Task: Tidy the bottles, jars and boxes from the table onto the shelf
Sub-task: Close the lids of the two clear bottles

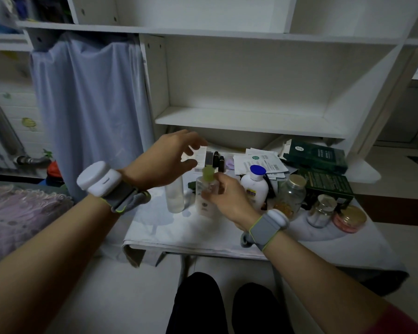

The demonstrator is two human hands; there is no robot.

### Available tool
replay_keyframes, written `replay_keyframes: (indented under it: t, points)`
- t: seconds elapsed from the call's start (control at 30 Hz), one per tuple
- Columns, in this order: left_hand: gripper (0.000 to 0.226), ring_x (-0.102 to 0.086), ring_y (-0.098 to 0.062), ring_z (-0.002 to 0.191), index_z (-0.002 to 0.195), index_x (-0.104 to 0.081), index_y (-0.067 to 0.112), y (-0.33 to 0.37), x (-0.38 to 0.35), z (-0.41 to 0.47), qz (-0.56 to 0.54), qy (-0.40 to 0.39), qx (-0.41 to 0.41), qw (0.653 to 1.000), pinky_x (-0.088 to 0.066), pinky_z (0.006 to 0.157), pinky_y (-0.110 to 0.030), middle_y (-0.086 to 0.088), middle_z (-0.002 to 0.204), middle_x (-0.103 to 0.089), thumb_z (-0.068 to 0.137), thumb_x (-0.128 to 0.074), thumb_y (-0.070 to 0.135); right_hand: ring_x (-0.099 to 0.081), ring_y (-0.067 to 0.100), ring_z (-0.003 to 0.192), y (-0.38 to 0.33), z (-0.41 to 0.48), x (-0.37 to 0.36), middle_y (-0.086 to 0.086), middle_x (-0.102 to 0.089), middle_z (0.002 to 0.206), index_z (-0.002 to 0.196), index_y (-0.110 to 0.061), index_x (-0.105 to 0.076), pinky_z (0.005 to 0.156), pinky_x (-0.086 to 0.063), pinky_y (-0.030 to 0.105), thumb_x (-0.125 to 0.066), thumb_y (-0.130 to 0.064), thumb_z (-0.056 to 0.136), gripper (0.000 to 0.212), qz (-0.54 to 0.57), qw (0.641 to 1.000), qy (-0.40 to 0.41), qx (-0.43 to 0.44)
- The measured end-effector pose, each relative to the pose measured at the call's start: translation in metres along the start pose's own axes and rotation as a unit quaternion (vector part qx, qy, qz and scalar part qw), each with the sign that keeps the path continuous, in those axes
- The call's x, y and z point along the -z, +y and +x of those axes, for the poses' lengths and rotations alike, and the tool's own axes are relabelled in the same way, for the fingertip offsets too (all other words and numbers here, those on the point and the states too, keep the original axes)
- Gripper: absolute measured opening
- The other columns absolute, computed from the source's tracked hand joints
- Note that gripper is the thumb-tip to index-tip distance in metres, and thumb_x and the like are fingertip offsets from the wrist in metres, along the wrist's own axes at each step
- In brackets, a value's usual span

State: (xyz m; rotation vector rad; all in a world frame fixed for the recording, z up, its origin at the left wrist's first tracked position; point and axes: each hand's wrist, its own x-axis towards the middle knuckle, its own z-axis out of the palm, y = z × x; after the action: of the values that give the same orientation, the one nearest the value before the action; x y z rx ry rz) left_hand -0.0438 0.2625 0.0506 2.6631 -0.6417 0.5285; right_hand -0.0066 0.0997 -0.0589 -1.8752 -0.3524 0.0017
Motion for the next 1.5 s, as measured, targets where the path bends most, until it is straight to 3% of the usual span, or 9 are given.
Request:
replay_keyframes:
  t: [0.17, 0.4, 0.53, 0.7, 0.83, 0.93, 1.07, 1.37, 1.5]
  points:
    - [0.030, -0.063, -0.009, 0.090, 0.118, -0.061, 0.016, -0.004, -0.006, -0.008, -0.003, -0.028, 0.034, 0.999, -0.045, 0.070, -0.007, 0.001, 0.112, -0.063, 0.089, -0.062, 0.010, -0.064, 0.022, 0.096, 0.009, 0.003, -0.006, 0.006, -0.069, 0.104, 0.111, -0.014, -0.061, 0.082, -0.052, 0.033, -0.069, -0.012, 0.084, 0.028, -0.057, 0.998, -0.001, -0.009]
    - [0.032, -0.061, -0.013, 0.087, 0.119, -0.059, 0.017, -0.013, -0.014, -0.012, 0.023, 0.023, 0.069, 0.997, -0.044, 0.073, -0.019, -0.001, 0.112, -0.057, 0.087, -0.066, 0.015, -0.063, 0.025, 0.096, 0.014, 0.004, -0.008, 0.006, -0.068, 0.103, 0.108, -0.012, -0.060, 0.087, -0.052, 0.042, -0.070, -0.017, 0.083, 0.027, -0.076, 0.997, 0.006, -0.025]
    - [0.055, -0.054, -0.027, 0.105, 0.129, -0.048, 0.016, -0.024, -0.019, -0.015, 0.044, 0.086, 0.151, 0.984, -0.049, 0.087, -0.039, -0.010, 0.123, -0.048, 0.080, -0.073, 0.024, -0.062, 0.027, 0.096, 0.012, 0.003, -0.007, 0.007, -0.067, 0.103, 0.107, -0.011, -0.057, 0.085, -0.052, 0.042, -0.070, -0.018, 0.082, 0.029, -0.085, 0.996, 0.008, -0.030]
    - [0.075, -0.051, -0.031, 0.113, 0.134, -0.037, 0.009, -0.035, -0.031, -0.015, -0.020, 0.039, 0.262, 0.964, -0.044, 0.092, -0.039, -0.015, 0.130, -0.048, 0.075, -0.079, 0.029, -0.060, 0.025, 0.099, 0.012, 0.003, -0.007, 0.006, -0.065, 0.110, 0.114, -0.014, -0.055, 0.085, -0.052, 0.040, -0.071, -0.018, 0.082, 0.036, -0.096, 0.994, 0.009, -0.043]
    - [0.072, -0.053, -0.030, 0.112, 0.132, -0.036, 0.008, -0.039, -0.041, -0.016, -0.095, 0.004, 0.314, 0.945, -0.044, 0.084, -0.033, -0.015, 0.129, -0.052, 0.076, -0.078, 0.027, -0.060, 0.025, 0.104, 0.014, 0.002, -0.009, 0.005, -0.064, 0.115, 0.118, -0.014, -0.055, 0.091, -0.050, 0.043, -0.072, -0.018, 0.081, 0.041, -0.099, 0.994, 0.004, -0.045]
    - [0.070, -0.056, -0.033, 0.111, 0.132, -0.038, 0.010, -0.043, -0.049, -0.016, -0.148, -0.009, 0.347, 0.926, -0.051, 0.089, -0.041, -0.013, 0.128, -0.053, 0.076, -0.078, 0.024, -0.060, 0.023, 0.107, 0.015, 0.002, -0.009, 0.003, -0.064, 0.119, 0.121, -0.015, -0.055, 0.094, -0.049, 0.040, -0.073, -0.016, 0.080, 0.045, -0.096, 0.994, 0.001, -0.050]
    - [0.069, -0.056, -0.033, 0.112, 0.132, -0.043, 0.011, -0.051, -0.058, -0.017, -0.170, -0.024, 0.359, 0.918, -0.049, 0.095, -0.051, -0.012, 0.128, -0.056, 0.074, -0.080, 0.019, -0.061, 0.023, 0.105, 0.017, 0.004, -0.009, 0.004, -0.066, 0.115, 0.118, -0.014, -0.056, 0.093, -0.050, 0.040, -0.074, -0.015, 0.079, 0.042, -0.103, 0.993, -0.002, -0.058]
    - [0.061, -0.056, -0.032, 0.110, 0.130, -0.048, 0.010, -0.048, -0.060, -0.015, -0.173, -0.020, 0.333, 0.927, -0.047, 0.098, -0.051, -0.011, 0.126, -0.057, 0.077, -0.077, 0.017, -0.061, 0.026, 0.103, 0.009, 0.002, -0.007, 0.008, -0.066, 0.111, 0.112, -0.009, -0.058, 0.089, -0.051, 0.043, -0.071, -0.013, 0.081, 0.034, -0.087, 0.995, 0.005, -0.056]
    - [0.059, -0.055, -0.024, 0.104, 0.128, -0.049, 0.012, -0.042, -0.048, -0.010, -0.184, -0.003, 0.314, 0.931, -0.049, 0.096, -0.048, -0.008, 0.122, -0.058, 0.077, -0.078, 0.019, -0.062, 0.025, 0.098, -0.010, -0.001, 0.000, 0.007, -0.068, 0.105, 0.105, -0.008, -0.059, 0.081, -0.049, 0.036, -0.071, -0.013, 0.081, 0.028, -0.081, 0.996, 0.023, -0.040]
